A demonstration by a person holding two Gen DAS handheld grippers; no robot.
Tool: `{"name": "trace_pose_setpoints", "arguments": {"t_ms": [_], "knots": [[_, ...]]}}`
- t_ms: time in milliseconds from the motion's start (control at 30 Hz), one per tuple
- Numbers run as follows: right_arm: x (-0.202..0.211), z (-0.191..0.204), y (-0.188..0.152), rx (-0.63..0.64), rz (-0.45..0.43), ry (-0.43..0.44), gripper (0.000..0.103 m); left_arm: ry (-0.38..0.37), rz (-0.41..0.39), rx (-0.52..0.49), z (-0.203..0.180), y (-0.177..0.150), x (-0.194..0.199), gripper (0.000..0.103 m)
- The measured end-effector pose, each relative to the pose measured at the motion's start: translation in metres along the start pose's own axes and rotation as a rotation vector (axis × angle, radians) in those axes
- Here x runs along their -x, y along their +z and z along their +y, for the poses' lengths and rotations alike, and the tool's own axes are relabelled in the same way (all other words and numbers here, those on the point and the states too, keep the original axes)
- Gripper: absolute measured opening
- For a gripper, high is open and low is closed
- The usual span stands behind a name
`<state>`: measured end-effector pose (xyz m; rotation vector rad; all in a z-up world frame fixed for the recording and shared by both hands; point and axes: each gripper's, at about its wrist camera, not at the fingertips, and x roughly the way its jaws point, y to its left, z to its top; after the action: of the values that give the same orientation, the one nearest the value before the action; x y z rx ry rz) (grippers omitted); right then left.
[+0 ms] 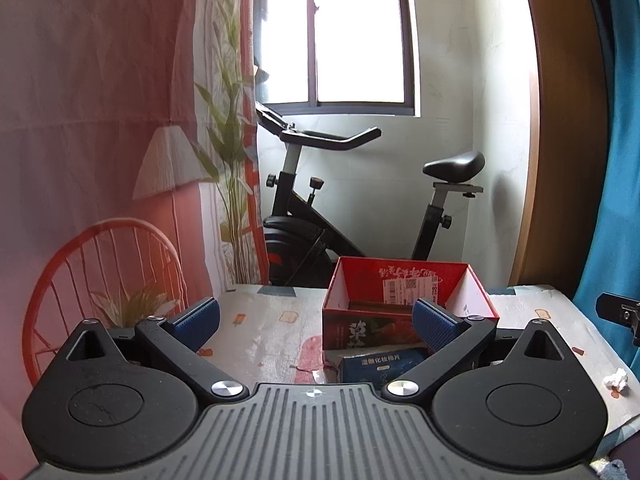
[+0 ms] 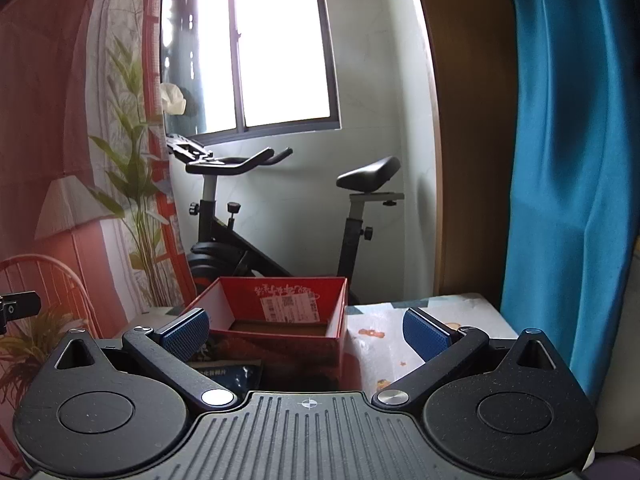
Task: Organize soft objects
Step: 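Move the left gripper down toward the clear plastic bag on the table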
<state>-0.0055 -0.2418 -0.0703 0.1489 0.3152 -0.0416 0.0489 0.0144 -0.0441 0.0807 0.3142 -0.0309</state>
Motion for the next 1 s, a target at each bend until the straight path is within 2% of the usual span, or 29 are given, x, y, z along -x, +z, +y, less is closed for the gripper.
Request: {"name": "trace_pose_setpoints", "arguments": {"t_ms": [200, 400, 533, 633, 733, 867, 1000], "knots": [[-0.034, -0.006, -0.042, 0.04, 0.019, 0.01, 0.103, -0.029, 0.056, 0.023, 0.009, -0.029, -0.04, 0.103], [-0.068, -0.012, -0.075, -0.007, 0.125, 0.017, 0.103, -0.046, 0.135, 0.07, 0.019, -0.059, -0.081, 0.103], [-0.083, -0.012, -0.102, 0.047, 0.149, -0.034, 0.103, -0.048, 0.169, 0.075, 0.02, -0.08, -0.102, 0.103], [-0.096, -0.014, -0.12, 0.079, 0.205, -0.044, 0.103, -0.041, 0.176, 0.05, 0.014, -0.092, -0.113, 0.103], [-0.105, -0.02, -0.132, 0.052, 0.267, -0.035, 0.103, -0.014, 0.216, 0.035, 0.01, -0.1, -0.12, 0.103], [-0.11, -0.034, -0.143, -0.022, 0.3, -0.018, 0.103, -0.063, 0.248, 0.054, 0.009, -0.112, -0.128, 0.103], [-0.118, -0.04, -0.152, -0.045, 0.356, 0.004, 0.103, -0.07, 0.277, 0.041, 0.005, -0.121, -0.138, 0.103]]}}
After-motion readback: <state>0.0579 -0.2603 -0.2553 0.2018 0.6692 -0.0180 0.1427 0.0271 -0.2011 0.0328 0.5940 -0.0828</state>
